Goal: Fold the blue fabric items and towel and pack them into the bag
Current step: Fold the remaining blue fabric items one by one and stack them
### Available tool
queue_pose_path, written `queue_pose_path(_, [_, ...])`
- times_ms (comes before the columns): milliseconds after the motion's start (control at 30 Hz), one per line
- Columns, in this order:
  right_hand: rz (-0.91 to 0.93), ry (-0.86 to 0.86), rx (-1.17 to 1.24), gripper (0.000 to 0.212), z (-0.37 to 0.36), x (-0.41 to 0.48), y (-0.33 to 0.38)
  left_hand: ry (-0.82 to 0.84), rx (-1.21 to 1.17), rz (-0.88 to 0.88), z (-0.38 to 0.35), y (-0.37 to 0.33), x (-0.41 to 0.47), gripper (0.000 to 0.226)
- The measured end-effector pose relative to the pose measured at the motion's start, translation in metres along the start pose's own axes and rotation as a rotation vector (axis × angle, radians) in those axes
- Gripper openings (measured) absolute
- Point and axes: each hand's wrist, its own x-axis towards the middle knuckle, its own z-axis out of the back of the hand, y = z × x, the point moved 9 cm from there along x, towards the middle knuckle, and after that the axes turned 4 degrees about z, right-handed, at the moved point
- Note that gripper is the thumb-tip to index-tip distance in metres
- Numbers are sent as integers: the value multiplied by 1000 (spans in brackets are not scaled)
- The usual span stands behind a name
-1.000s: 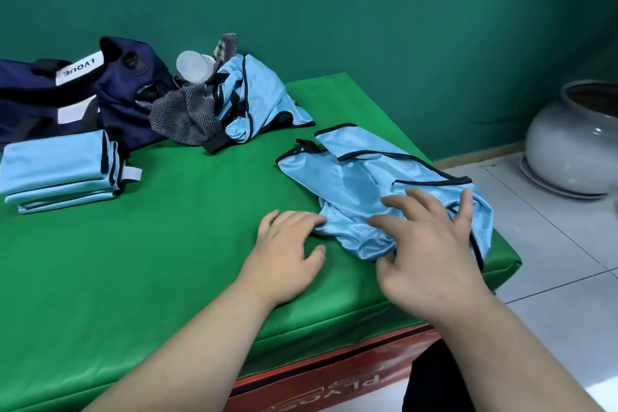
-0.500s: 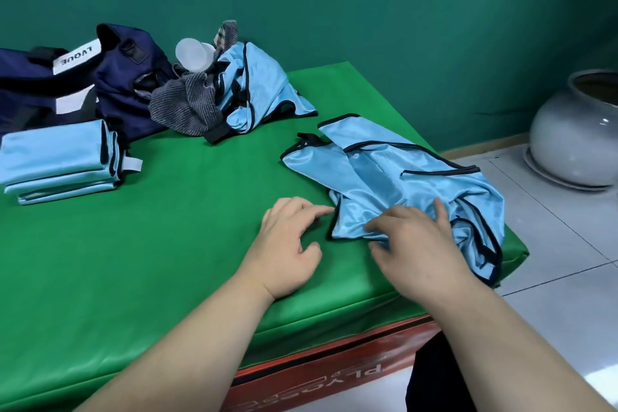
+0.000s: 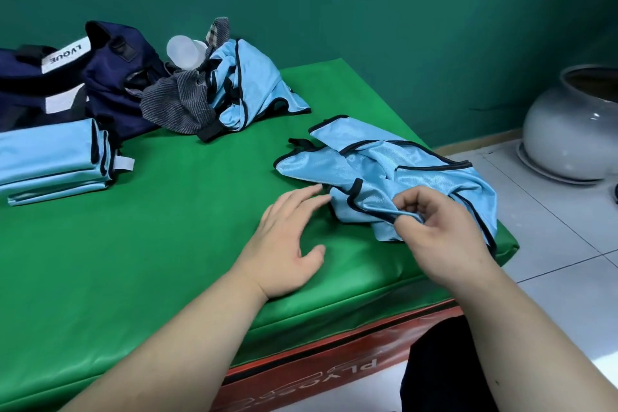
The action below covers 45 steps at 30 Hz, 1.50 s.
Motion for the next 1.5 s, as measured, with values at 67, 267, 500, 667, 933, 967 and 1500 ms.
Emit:
queue_pose_path(67, [-9, 12, 21, 20, -2, 0, 0, 4, 9, -11, -2, -1, 0, 77])
queue_pose_path(267, [-31, 46, 33, 21, -8, 2, -8, 31, 17, 3, -7, -1, 4, 81])
queue_pose_path(500, [81, 113, -223, 29, -13, 1, 0, 14, 11, 15, -13, 1, 23, 66])
queue_pose_path(667, [267, 103, -449, 43, -22, -8, 24, -74, 47, 33, -9, 7, 20, 36])
queue_pose_path(933, [423, 121, -590, 36, -46, -28, 38, -105, -133, 112, 5, 7, 10, 38])
queue_pose_path(967, [426, 130, -592, 35, -49, -31, 38, -104, -175, 129, 6, 9, 6, 43])
queue_pose_path(1500, [495, 262, -649, 40, -69, -92, 45, 33, 7, 55, 11, -13, -72, 51])
